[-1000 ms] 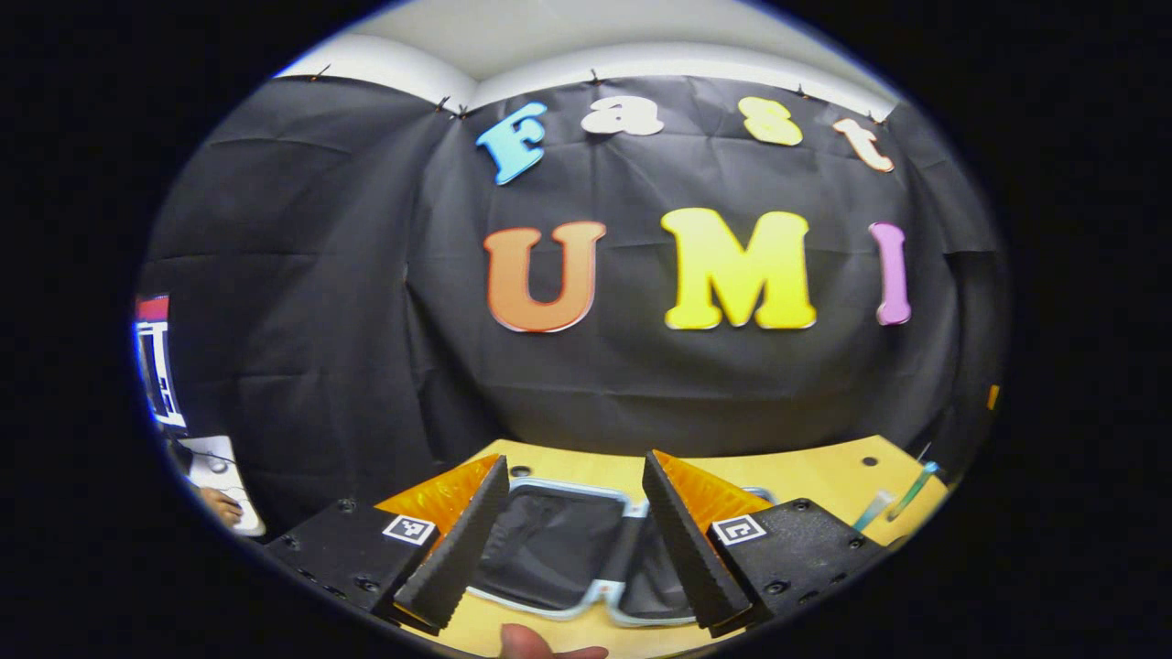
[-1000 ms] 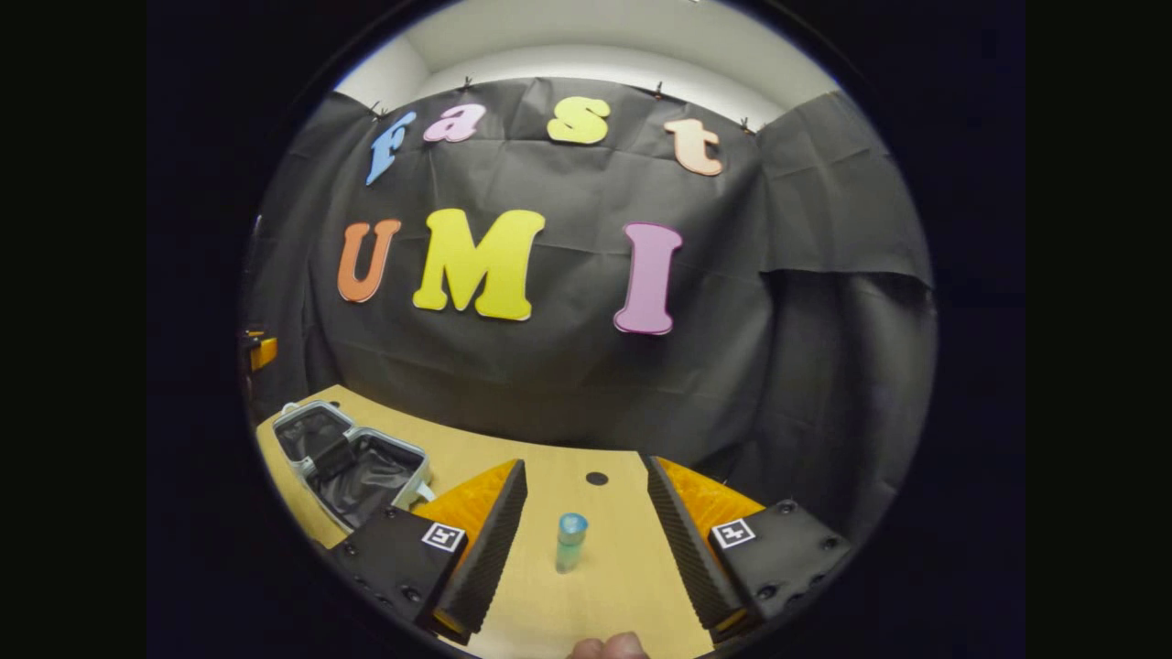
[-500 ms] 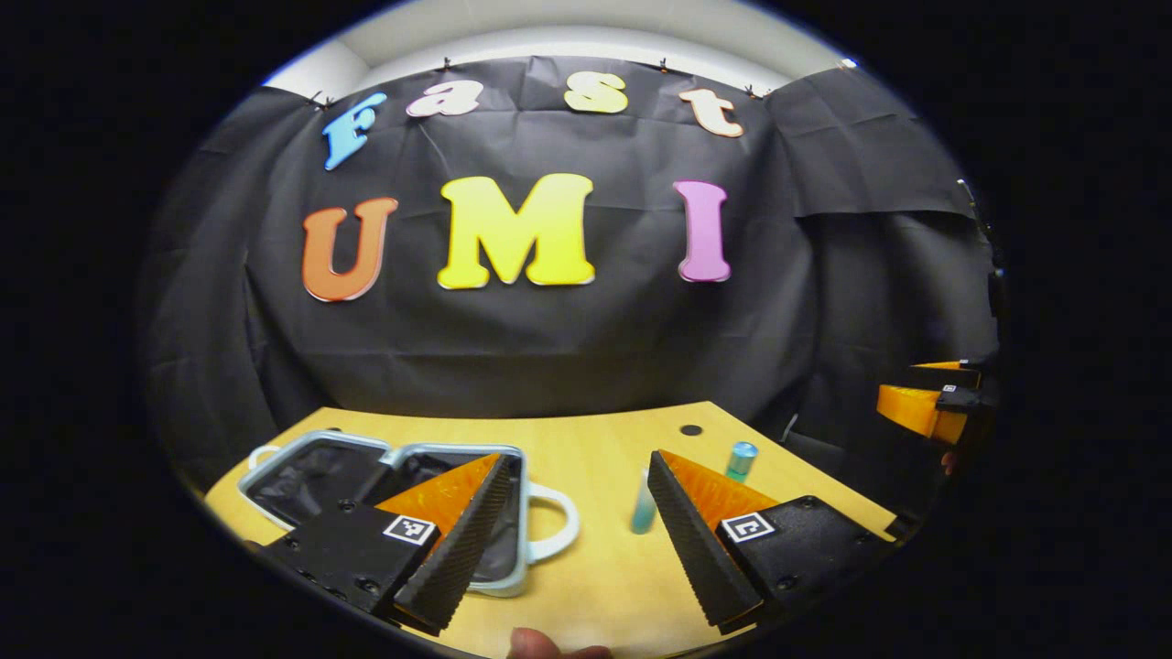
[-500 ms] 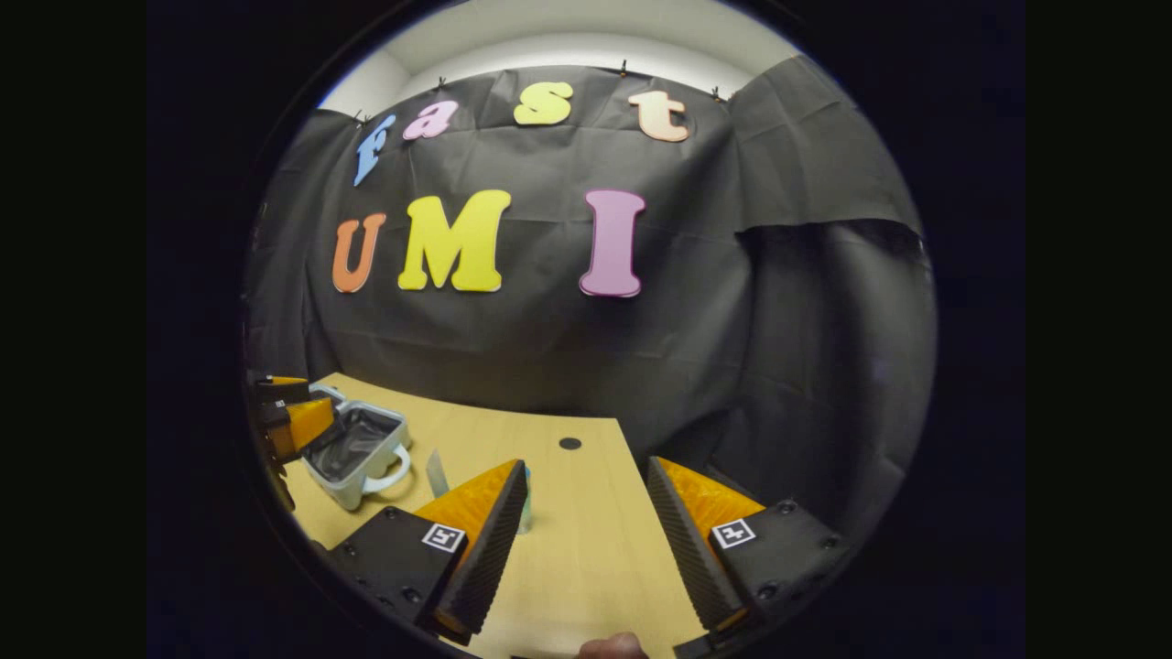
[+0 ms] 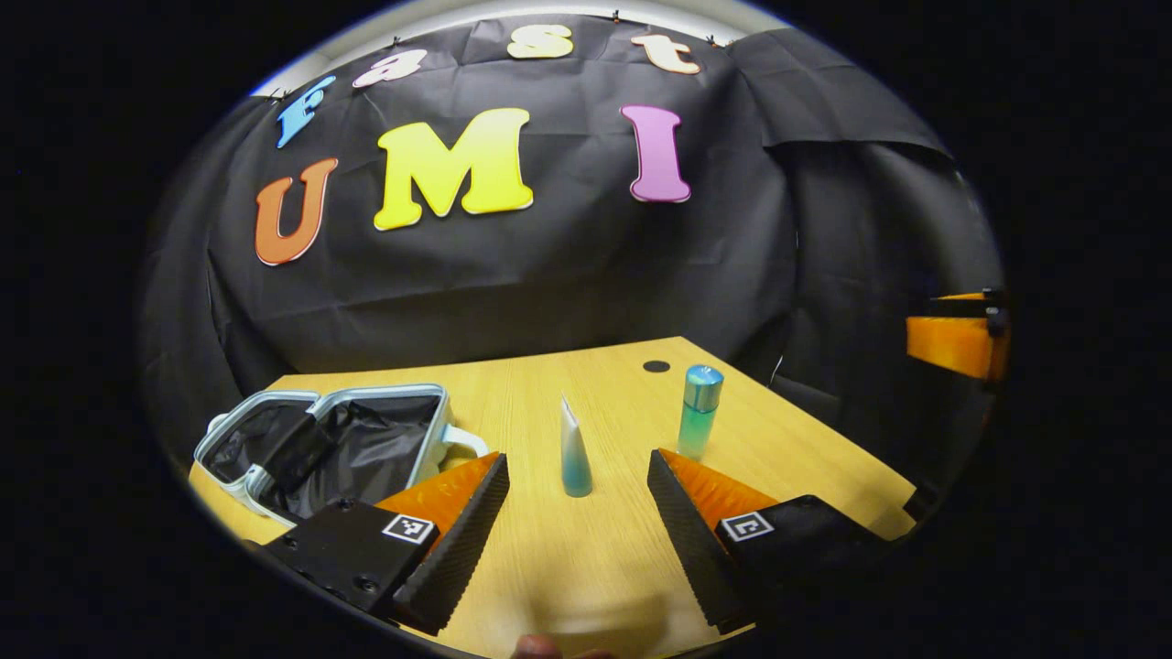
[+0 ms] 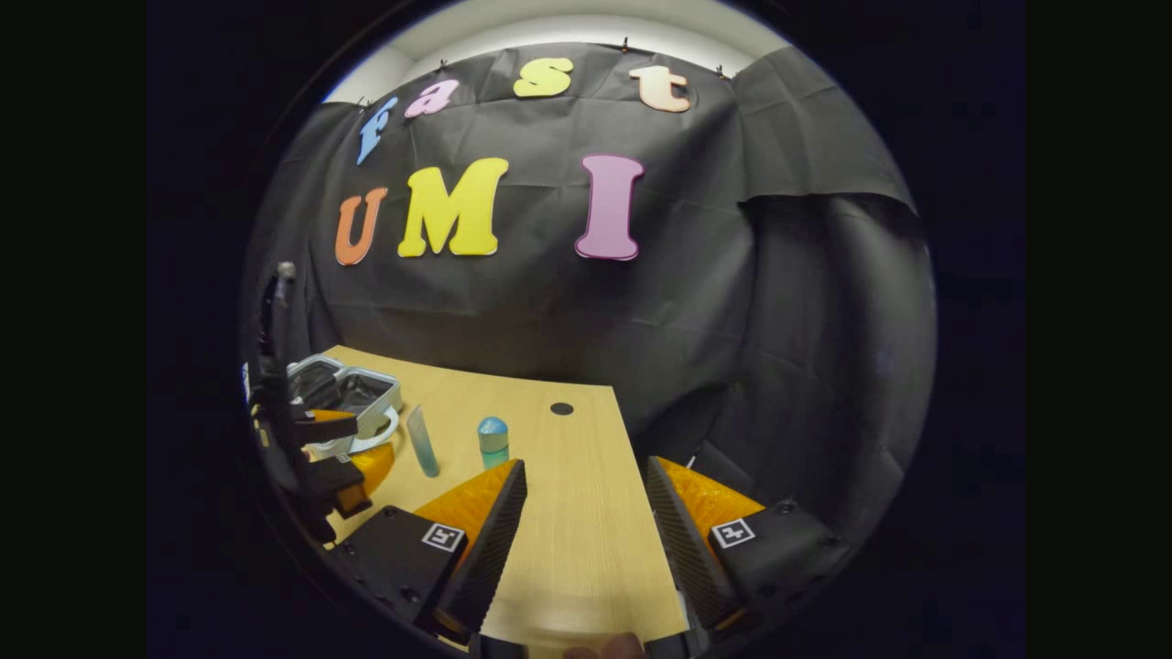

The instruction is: First open the suitcase, pack the skin care products into it, and then close the suitcase.

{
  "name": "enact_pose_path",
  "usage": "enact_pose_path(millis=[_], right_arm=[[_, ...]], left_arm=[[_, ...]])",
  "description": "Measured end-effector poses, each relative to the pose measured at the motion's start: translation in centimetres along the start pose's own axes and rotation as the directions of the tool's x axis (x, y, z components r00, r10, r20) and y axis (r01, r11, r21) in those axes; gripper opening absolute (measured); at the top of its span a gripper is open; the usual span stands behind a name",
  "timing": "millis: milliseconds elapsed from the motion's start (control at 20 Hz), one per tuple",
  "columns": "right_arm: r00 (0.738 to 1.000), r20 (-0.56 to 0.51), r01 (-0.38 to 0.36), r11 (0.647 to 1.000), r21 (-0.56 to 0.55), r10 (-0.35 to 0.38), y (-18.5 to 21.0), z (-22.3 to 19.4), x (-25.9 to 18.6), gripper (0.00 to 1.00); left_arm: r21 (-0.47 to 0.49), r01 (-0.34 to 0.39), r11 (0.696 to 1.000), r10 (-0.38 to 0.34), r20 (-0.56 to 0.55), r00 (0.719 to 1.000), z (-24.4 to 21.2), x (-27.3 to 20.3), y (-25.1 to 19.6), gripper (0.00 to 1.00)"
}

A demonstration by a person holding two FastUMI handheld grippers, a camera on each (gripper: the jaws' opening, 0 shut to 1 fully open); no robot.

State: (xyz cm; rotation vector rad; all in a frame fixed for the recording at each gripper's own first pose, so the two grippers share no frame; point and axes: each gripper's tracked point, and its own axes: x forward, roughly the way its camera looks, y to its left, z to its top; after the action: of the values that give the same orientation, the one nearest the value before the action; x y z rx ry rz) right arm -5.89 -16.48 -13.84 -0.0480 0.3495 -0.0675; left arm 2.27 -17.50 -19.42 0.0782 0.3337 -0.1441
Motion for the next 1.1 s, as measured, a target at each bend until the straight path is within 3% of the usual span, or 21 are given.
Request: enact_pose_path(millis=[100,400,500,600,650,700,750,850,950,1100], right_arm=[[1.0,-0.017,0.017,1.0,-0.018,-0.017,-1.1,-0.5,-0.5,0.79],[0.991,-0.074,0.105,0.994,-0.041,-0.107,-4.8,-2.0,-1.3,0.79],[0.991,-0.071,0.113,0.993,-0.044,-0.116,-4.8,-1.7,-1.2,0.79],[0.991,-0.074,0.11,0.993,-0.042,-0.113,-4.3,-1.7,-1.2,0.79],[0.991,-0.074,0.105,0.994,-0.039,-0.108,-4.0,-1.8,-1.1,0.79],[0.992,-0.076,0.097,0.995,-0.038,-0.1,-3.5,-1.8,-0.8,0.79],[0.993,-0.079,0.084,0.996,-0.034,-0.087,-2.9,-2.2,-0.5,0.79],[0.995,-0.097,0.03,1.0,-0.006,-0.031,-0.9,-2.9,0.3,0.79],[0.991,-0.128,-0.035,0.999,0.036,0.039,1.5,-4.3,1.6,0.79],[0.97,-0.194,-0.133,0.989,0.071,0.144,5.3,-7.2,4.8,0.79]], left_arm=[[-0.042,-0.041,0.998,0.038,-0.05,0.998,-1.7,2.3,0.7,0.98],[-0.064,-0.023,0.998,0.014,-0.128,0.992,-4.1,9.3,-0.2,0.98],[-0.074,-0.016,0.997,0.005,-0.143,0.99,-4.1,10.7,-0.4,0.93],[-0.084,-0.023,0.996,0.007,-0.177,0.984,-4.7,11.8,-0.3,0.81],[-0.086,-0.02,0.996,0.002,-0.2,0.98,-5.2,12.1,-0.3,0.7],[-0.086,-0.02,0.996,0.001,-0.219,0.976,-5.6,12.4,-0.2,0.6],[-0.086,-0.016,0.996,-0.006,-0.252,0.968,-6.4,12.4,-0.1,0.6],[-0.09,0.01,0.996,-0.034,-0.263,0.964,-6.3,12.4,-0.2,0.43],[-0.08,0.04,0.996,-0.06,-0.278,0.959,-6.1,11.7,-0.2,0.39],[-0.098,0.028,0.995,-0.053,-0.257,0.965,-4.1,8.9,1.2,0.38]])
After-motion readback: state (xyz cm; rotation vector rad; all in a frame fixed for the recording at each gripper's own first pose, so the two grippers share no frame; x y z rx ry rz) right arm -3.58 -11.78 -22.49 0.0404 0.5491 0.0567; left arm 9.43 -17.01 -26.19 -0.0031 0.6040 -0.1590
